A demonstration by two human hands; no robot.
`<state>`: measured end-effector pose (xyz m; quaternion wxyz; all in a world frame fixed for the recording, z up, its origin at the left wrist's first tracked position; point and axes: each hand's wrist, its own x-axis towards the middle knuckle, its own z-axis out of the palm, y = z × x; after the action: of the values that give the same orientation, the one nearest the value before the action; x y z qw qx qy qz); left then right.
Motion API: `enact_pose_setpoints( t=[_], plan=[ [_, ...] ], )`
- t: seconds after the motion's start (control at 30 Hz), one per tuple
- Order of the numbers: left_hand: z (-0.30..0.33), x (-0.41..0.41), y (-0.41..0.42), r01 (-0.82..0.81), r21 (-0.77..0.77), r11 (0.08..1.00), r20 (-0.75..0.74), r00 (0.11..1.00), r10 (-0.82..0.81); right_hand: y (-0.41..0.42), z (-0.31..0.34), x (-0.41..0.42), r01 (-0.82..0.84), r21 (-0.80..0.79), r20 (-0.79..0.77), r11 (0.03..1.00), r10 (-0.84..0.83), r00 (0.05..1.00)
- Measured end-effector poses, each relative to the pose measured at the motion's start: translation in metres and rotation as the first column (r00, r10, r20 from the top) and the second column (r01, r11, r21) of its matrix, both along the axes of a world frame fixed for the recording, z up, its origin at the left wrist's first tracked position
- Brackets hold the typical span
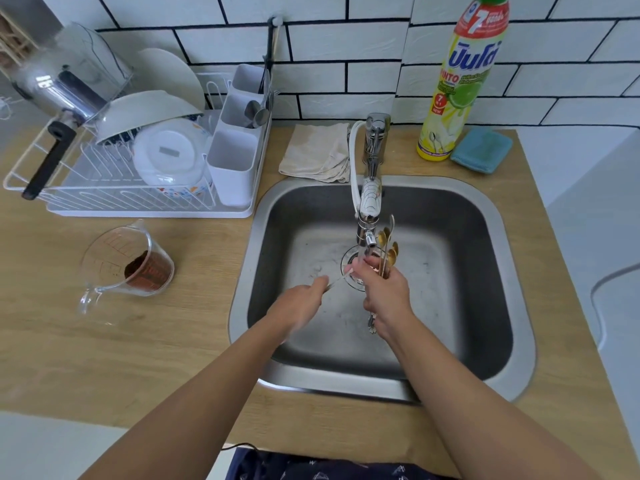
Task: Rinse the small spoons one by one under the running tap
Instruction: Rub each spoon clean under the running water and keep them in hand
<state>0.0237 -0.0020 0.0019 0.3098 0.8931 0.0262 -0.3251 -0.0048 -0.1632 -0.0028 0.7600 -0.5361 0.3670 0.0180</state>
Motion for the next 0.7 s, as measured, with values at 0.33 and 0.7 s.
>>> enact_pose_setpoints(
  t=[0.33,0.7],
  plan=[
    [-0.003,-0.001,0.005,0.026,0.026,0.999,-0.083,0.996,-0.024,-0.001,-0.009,-0.007,-0.057,0.0,0.017,0.998,0.057,0.998],
    [0.012,-0.018,-0.012,0.112,-0.114,0.987,-0.078,0.99,-0.122,-0.002,-0.009,-0.002,-0.042,-0.115,0.024,0.992,0.045,0.999]
  ],
)
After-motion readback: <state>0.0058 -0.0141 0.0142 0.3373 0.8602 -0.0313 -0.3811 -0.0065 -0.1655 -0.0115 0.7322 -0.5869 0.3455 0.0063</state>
